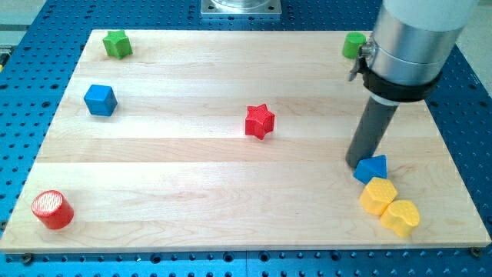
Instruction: Move the cube left to the yellow blocks
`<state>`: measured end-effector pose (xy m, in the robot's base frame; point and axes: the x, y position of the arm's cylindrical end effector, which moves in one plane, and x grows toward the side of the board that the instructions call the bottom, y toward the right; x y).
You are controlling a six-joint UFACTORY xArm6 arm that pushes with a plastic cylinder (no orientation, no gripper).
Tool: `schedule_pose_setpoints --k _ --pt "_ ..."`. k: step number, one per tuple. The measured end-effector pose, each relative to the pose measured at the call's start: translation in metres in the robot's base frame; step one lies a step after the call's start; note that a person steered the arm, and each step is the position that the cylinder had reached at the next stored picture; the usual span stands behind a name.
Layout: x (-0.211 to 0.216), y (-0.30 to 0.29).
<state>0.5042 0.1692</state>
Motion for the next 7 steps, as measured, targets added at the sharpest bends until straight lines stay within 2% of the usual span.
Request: schedule_pose_setpoints --k 2,3,4,5,6,7 --pt "0.023 0.005" --pt "0.017 0.032" --pt "-0.082 0.039" --pt "-0.183 -0.027" --pt "-0.206 -0.17" --pt "-0.206 -0.31"
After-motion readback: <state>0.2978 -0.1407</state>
